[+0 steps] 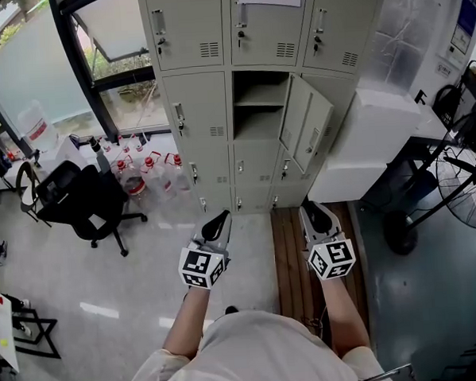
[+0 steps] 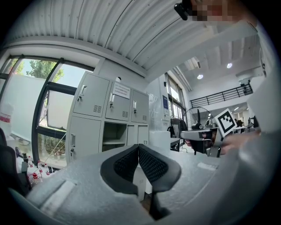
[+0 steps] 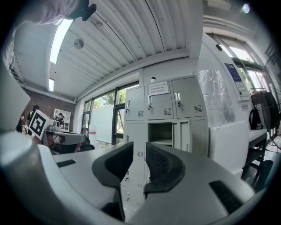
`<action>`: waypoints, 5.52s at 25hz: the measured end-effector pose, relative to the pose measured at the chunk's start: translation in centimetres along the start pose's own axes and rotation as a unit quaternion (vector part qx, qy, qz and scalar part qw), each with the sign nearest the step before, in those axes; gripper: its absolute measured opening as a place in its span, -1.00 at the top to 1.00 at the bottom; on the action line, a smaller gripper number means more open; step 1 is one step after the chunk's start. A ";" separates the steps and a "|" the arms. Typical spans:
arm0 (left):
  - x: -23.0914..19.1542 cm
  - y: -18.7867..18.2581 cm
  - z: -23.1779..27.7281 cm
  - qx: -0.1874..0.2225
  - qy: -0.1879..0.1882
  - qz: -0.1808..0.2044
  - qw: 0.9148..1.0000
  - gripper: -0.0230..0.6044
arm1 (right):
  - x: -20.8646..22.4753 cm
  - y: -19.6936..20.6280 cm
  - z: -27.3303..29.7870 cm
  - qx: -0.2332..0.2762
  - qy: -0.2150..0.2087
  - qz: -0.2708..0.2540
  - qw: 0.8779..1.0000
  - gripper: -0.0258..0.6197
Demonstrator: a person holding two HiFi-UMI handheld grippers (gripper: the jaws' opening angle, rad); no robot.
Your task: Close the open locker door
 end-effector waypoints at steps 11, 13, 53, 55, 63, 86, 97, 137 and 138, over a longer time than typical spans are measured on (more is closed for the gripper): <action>-1.4 1.0 -0.9 -0.008 0.011 -0.010 1.000 0.88 | -1.2 0.9 0.3 -0.020 0.007 -0.004 1.000 0.67; -1.7 1.1 -1.1 -0.009 0.016 -0.010 1.000 0.88 | -1.5 1.0 0.4 -0.021 0.014 -0.001 1.000 0.67; -8.4 3.7 5.7 -0.031 0.023 -0.016 0.999 0.88 | 2.0 4.5 9.2 -0.041 0.050 0.026 0.998 0.67; -8.8 3.6 7.4 -0.032 0.022 -0.014 0.999 0.88 | 3.4 4.5 10.5 -0.041 0.049 0.028 0.998 0.67; -10.0 4.0 14.1 -0.040 0.016 -0.010 0.999 0.88 | 9.2 5.2 15.5 -0.042 0.050 0.035 0.997 0.67; -7.2 6.4 29.1 -0.056 0.013 -0.020 0.998 0.88 | 26.7 8.7 21.7 -0.078 0.083 0.030 0.993 0.57; -9.1 6.5 29.6 -0.059 0.013 -0.023 0.998 0.88 | 28.8 9.0 23.9 -0.089 0.098 0.042 0.990 0.53; -19.7 5.4 26.1 -0.048 0.006 -0.030 0.998 0.88 | 17.9 6.7 30.7 -0.087 0.066 0.009 0.994 0.49; -19.9 5.5 25.9 -0.049 0.003 -0.030 0.998 0.88 | 17.5 6.7 30.9 -0.086 0.064 0.010 0.994 0.49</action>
Point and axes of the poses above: the fingertips, and each gripper's own axes: z forward along the fingers, x to its right, y out of its underside, the point moved 5 cm from there along -z, backward along the fingers, and after that the axes turned 2 degrees about x, right-handed, at the moved point
